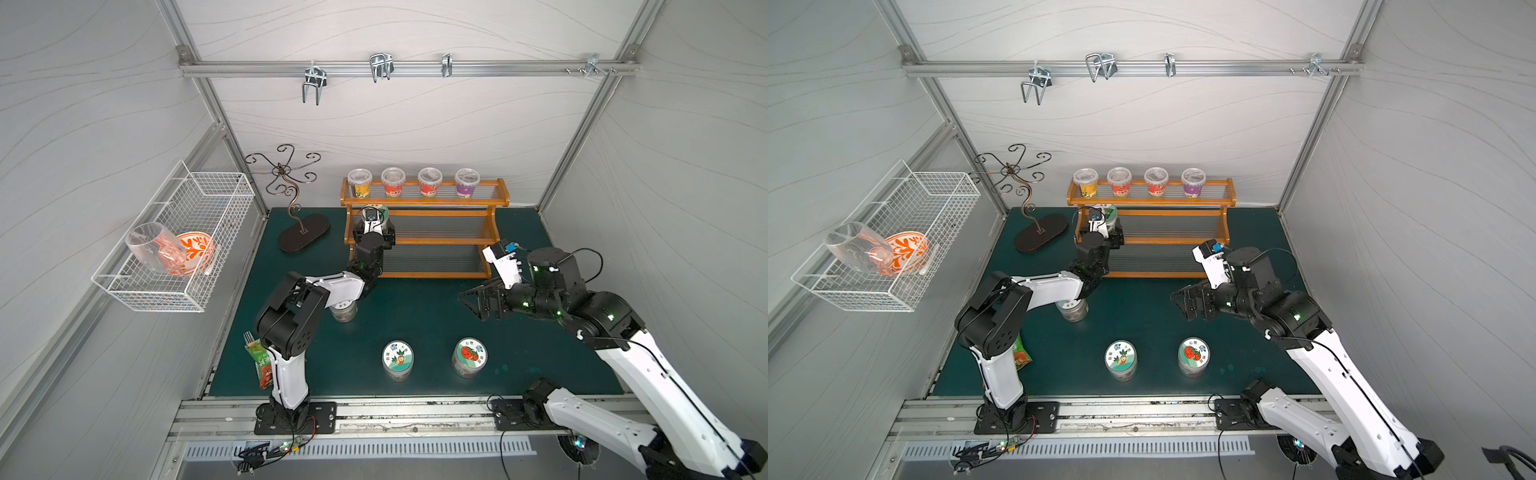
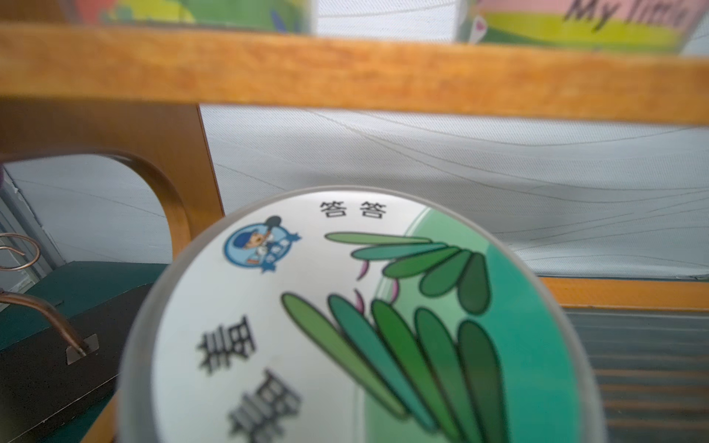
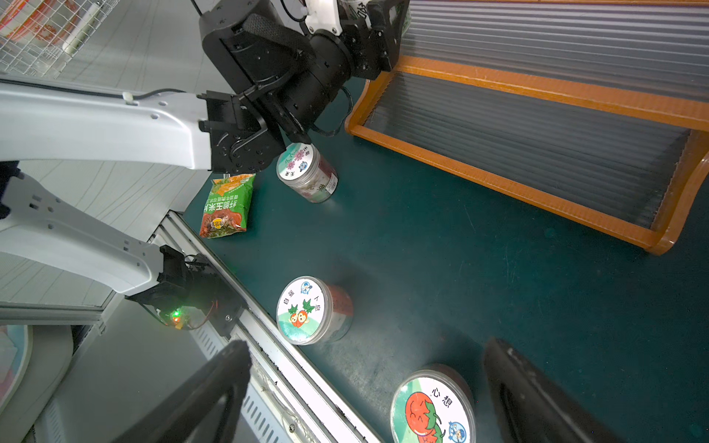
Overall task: Place the seed container on the shelf
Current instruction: Place the seed jar on the shelf.
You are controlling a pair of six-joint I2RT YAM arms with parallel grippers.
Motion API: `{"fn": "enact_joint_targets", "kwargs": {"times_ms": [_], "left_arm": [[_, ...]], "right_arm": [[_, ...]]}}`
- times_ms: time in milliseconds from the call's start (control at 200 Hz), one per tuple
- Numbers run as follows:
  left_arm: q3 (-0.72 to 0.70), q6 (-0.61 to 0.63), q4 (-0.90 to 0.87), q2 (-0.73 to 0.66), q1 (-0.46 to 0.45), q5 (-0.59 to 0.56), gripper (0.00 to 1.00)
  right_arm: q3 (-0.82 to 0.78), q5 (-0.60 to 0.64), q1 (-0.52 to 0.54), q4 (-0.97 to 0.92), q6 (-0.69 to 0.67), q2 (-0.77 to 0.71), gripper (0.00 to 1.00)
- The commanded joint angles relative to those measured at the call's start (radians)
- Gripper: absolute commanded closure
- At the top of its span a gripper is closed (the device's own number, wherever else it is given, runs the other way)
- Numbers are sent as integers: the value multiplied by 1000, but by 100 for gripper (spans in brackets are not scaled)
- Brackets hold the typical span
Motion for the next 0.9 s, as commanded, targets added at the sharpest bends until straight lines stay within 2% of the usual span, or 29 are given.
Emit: {"fn": "enact_joint_targets", "kwargs": {"times_ms": [0,525,595,695,825,895], "left_arm": [[77,-15,37,30,15,13,63],[152,-45,-12,76,31,2,60],[147,-44,-10,73,32,-5,55],[130,-39,-11,54,31,-11,38],[112,-25,-7,30,31,-28,35],[109,-18,-11,19,31,-24,30]], "right_arm": [[-4,-9,-4,-9,9,-10,1],[-11,-5,-9,-16,7,-13,1],[-13,-7,-10,-15,8,-13,1],[-16,-9,-10,-16,9,-15,1],[-17,-14,-12,-12,10,-16,1],[-19,-18,-12,-9,12,-15,1]]}}
